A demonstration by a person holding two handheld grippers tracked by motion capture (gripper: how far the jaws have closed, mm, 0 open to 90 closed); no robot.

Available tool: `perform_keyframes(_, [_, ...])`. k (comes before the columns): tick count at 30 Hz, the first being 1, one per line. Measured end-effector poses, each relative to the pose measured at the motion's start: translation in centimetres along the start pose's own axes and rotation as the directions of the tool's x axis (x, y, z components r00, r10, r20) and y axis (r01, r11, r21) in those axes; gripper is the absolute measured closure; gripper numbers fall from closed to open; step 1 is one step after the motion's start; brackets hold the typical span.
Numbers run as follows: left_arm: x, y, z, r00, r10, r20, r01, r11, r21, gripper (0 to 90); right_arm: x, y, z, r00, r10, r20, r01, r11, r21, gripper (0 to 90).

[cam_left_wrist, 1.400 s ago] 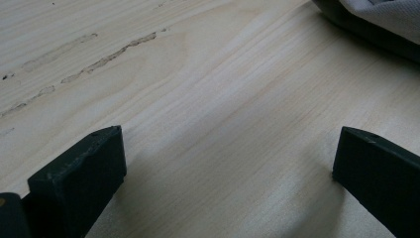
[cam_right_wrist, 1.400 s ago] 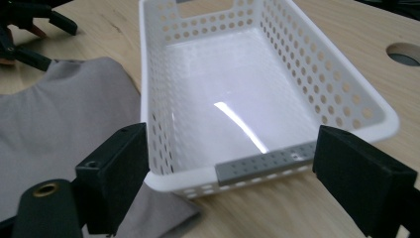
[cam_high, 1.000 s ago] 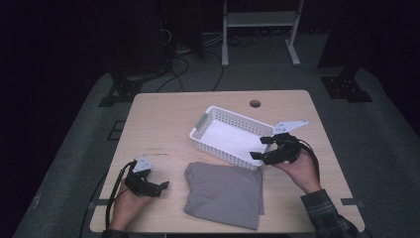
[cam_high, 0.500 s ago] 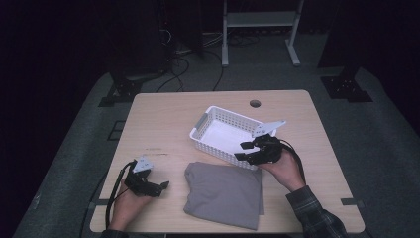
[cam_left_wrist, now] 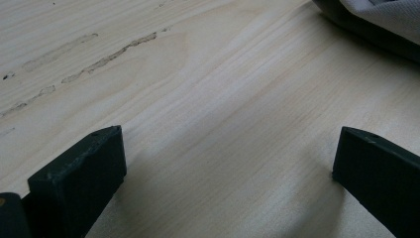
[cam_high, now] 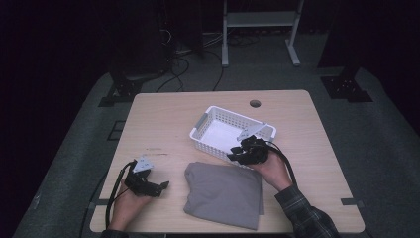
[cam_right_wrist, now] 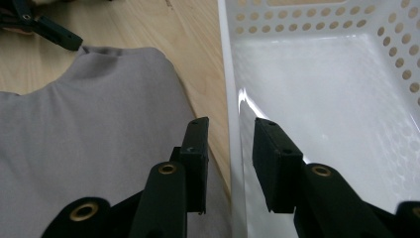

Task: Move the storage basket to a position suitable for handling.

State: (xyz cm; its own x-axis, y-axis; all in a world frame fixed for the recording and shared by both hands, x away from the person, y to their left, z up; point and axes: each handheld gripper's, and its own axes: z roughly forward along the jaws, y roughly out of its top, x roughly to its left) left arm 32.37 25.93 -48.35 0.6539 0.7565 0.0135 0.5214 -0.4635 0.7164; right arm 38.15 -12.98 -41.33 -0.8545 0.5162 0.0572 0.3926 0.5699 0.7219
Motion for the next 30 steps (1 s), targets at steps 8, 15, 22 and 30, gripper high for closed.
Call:
perform_keyframes(8, [0.0,0.0,0.0,1.0,0.0,0.0,0.0,1.0,0.0,0.0,0.0,0.0,0.6,0.9997,-0.005,0.022,0.004,0.999,0.034,74.3])
perform_keyframes(15, [0.0,0.0,0.0,1.0,0.0,0.0,0.0,1.0,0.0,0.0,0.0,-0.1,0.9,0.9996,-0.003,0.028,0.001,0.999,0.052,81.7])
perform_keyframes(22, [0.0,0.0,0.0,1.0,0.0,0.0,0.0,1.0,0.0,0.0,0.2,-0.1,0.8,0.9988,-0.012,0.048,0.009,0.998,0.059,83.3])
perform_keyframes(30, [0.0,0.0,0.0,1.0,0.0,0.0,0.0,1.0,0.0,0.0,-0.1,-0.2,-0.2,0.9976,-0.013,0.068,0.009,0.998,0.061,84.3])
